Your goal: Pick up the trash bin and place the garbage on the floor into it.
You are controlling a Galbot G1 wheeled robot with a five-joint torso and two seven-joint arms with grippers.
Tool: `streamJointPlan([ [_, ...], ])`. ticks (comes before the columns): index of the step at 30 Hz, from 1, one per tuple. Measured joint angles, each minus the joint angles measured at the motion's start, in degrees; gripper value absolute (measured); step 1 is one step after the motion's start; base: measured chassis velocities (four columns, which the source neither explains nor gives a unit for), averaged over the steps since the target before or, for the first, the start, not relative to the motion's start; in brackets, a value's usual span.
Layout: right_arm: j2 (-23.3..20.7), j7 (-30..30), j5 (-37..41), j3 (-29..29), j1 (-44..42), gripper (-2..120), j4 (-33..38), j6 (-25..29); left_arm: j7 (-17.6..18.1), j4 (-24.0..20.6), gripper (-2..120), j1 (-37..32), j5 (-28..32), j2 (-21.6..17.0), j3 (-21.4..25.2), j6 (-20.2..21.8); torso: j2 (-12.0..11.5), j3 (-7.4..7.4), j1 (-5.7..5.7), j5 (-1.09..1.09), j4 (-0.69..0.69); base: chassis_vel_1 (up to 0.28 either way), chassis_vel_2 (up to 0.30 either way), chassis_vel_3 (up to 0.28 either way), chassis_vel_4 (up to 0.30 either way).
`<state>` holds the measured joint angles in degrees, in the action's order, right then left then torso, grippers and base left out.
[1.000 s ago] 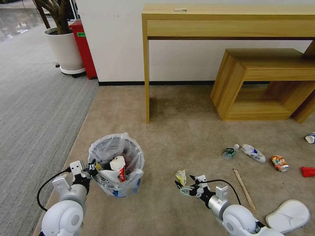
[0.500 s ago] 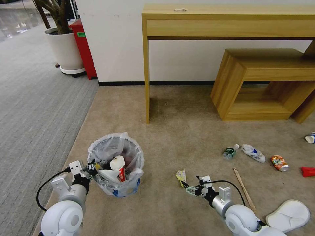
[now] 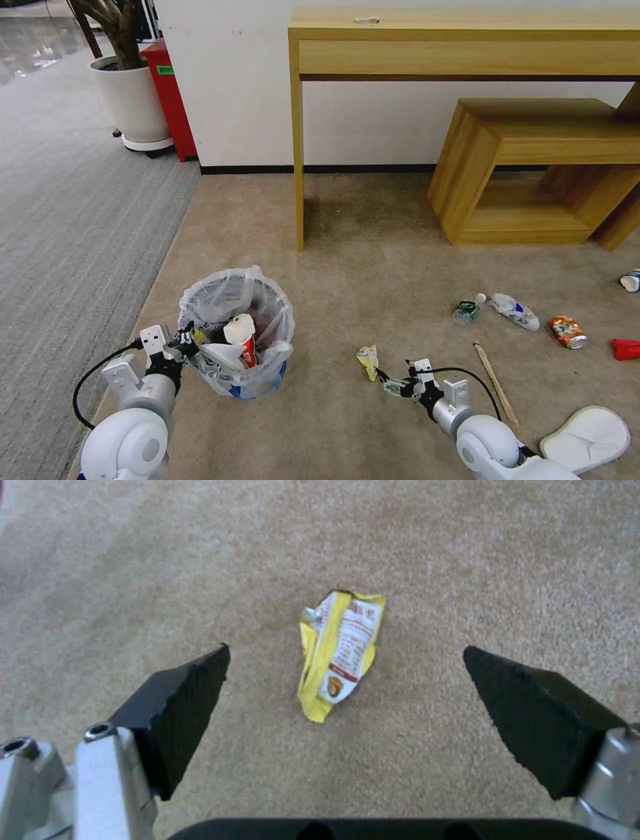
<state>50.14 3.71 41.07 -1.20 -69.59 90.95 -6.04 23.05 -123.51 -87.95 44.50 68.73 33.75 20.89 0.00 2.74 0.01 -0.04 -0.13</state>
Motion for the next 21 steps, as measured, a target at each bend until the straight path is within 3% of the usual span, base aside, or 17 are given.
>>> streamJointPlan([
  [21,3.5,0.4,-1.0,-6.3,7.2,87,-8.8,0.6,0.1,-0.8,2,-0.3,0.2,0.4,0.2,0.0,0.0,0.00,0.00,-0.01,0.00,0.000,0.000,0.000,0.000],
])
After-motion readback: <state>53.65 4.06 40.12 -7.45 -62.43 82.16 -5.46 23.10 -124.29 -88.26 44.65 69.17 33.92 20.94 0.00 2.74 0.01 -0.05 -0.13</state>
